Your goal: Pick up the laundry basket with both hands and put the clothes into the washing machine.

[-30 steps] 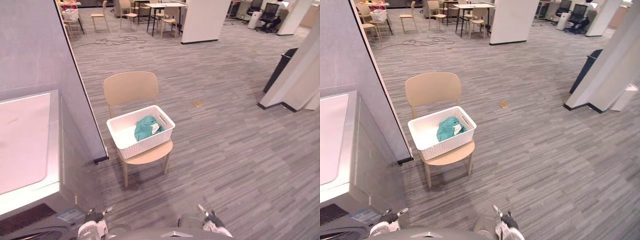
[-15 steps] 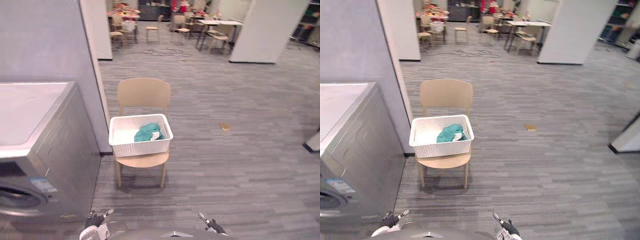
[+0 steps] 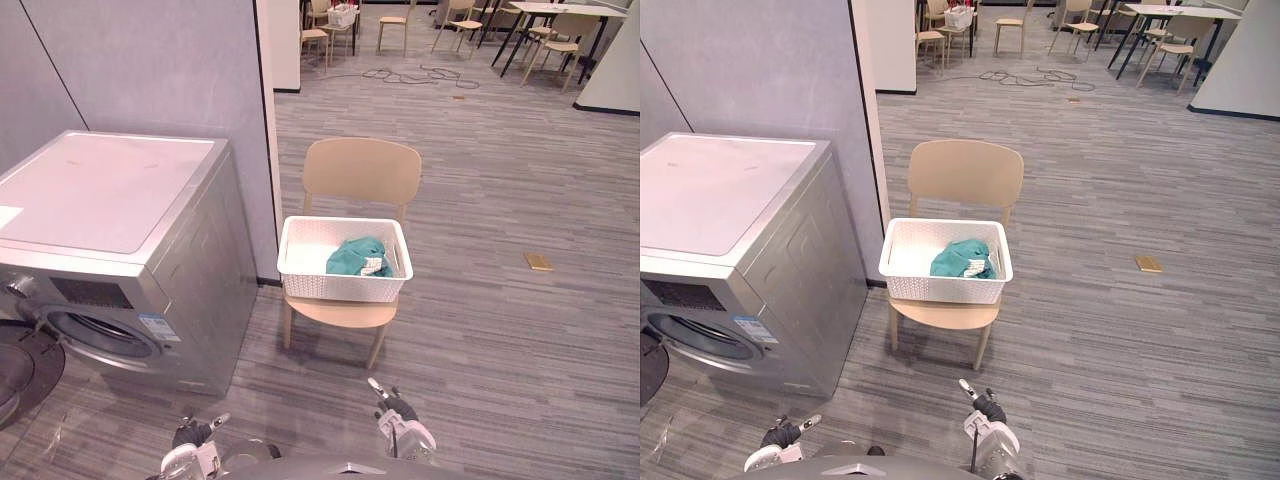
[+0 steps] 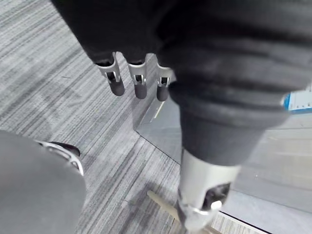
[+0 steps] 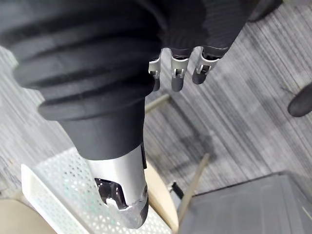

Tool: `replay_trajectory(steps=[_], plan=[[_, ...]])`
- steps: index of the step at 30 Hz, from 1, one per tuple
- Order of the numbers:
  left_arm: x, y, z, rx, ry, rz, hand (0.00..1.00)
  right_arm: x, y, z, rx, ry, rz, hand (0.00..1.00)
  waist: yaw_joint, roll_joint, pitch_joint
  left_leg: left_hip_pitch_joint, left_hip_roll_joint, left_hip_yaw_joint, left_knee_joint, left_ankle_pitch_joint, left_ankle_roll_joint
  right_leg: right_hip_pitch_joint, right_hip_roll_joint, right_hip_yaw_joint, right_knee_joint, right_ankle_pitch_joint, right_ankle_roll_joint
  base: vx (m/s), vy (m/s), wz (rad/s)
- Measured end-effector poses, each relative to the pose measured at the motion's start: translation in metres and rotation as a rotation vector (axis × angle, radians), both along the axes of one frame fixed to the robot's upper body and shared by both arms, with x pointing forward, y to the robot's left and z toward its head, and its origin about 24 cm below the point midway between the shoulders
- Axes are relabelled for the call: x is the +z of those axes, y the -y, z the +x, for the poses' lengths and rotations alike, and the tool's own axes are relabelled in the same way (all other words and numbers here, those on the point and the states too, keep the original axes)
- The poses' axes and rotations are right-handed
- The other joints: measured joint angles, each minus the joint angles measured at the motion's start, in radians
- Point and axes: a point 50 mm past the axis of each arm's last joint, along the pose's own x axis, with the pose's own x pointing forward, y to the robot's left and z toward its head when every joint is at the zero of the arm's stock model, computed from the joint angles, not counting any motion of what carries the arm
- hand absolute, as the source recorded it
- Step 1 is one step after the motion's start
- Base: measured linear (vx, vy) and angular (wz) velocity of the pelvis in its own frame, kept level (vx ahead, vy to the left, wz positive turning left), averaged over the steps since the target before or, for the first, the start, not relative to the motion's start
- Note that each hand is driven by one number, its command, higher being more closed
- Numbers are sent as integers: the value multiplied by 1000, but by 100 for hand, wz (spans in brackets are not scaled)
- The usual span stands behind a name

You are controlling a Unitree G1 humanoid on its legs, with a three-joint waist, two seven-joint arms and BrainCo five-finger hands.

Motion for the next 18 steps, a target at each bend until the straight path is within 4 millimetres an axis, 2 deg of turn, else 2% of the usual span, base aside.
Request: replay_trajectory(steps=[1,2,3,4,6,7,8,9,10,11,12,13,14,15,16,17,18], plan=[[1,2,4,-19,6,-1,0,0,0,0,9,-2,-1,0,1,4,-1,27,-15,1,-28,0,0,-39,-18,11,117,1,6,115,56,-9],[0,4,3,-31,1,-3,0,0,-3,-1,48,-3,-17,0,-3,-4,7,38,-12,4,-29,0,0,-138,-26,51,328,36,9,62,17,-12],[1,3,5,-44,5,1,0,2,-4,0,61,12,-24,0,-7,-8,6,45,-12,1,-27,-1,1,-189,-26,76,417,71,10,41,11,2],[1,2,7,-64,5,9,0,5,-4,1,63,46,-20,0,-15,-18,10,67,-10,-13,-26,-6,-2,-251,-20,110,555,155,10,60,-12,24],[2,5,11,-109,10,15,0,8,4,-2,54,65,-38,0,-33,-7,13,87,13,-63,-22,-7,-2,-297,7,147,677,271,23,124,-66,58],[2,4,13,-125,13,20,0,7,6,-6,47,58,-43,0,-37,-5,11,83,23,-70,-19,-2,3,-300,8,145,691,247,20,126,-135,72],[3,3,15,-151,13,32,0,6,11,-9,28,51,-50,0,-34,-12,13,76,34,-89,-14,-2,-5,-316,-12,145,690,187,-4,128,-221,53],[3,3,16,-155,10,34,0,6,18,-12,-13,46,-56,0,-28,-12,17,73,44,-108,-15,-12,-30,-329,-50,144,641,144,-35,131,-231,44],[2,3,16,-155,6,34,0,4,22,-18,-43,29,-58,0,-29,-11,18,83,53,-116,-17,-10,-43,-316,-79,143,555,128,-45,170,-280,22],[2,3,15,-156,5,35,0,1,25,-23,-68,12,-61,0,-28,-11,17,92,72,-123,-18,-8,-53,-276,-105,148,400,127,-49,120,-231,11],[2,3,15,-157,3,35,0,0,25,-25,-75,2,-59,0,-30,-11,15,94,84,-128,-17,-14,-69,-247,-108,152,307,130,-47,111,-343,12],[2,1,14,-172,-2,45,0,-2,25,-28,-84,-11,-54,0,-34,-20,8,94,107,-144,-15,-22,-101,-198,-104,161,167,177,-46,72,-321,15],[2,-1,13,-182,-4,55,0,-4,23,-30,-84,-24,-47,0,-36,-32,2,93,112,-153,-17,-23,-119,-185,-104,158,117,226,-31,166,-578,21],[2,-5,11,-194,-10,72,0,-9,19,-41,-90,-66,-33,0,-38,-55,-18,92,122,-172,-34,-23,-159,-161,-101,145,56,217,74,176,-519,11],[0,-3,7,-202,-31,67,0,-11,22,-44,-85,-86,-36,0,-33,-60,-45,92,149,-193,-66,-8,-188,-129,-80,94,-10,149,124,181,-512,8],[-2,0,3,-207,-47,58,0,-10,29,-43,-83,-85,-56,0,-34,-28,-42,93,181,-204,-80,3,-199,-127,-51,72,-20,149,112,169,-386,11],[-5,10,0,-223,-59,35,0,-8,40,-46,-81,-90,-86,0,-41,16,-50,104,212,-245,-116,23,-199,-127,-5,47,-23,142,90,167,-352,15]])
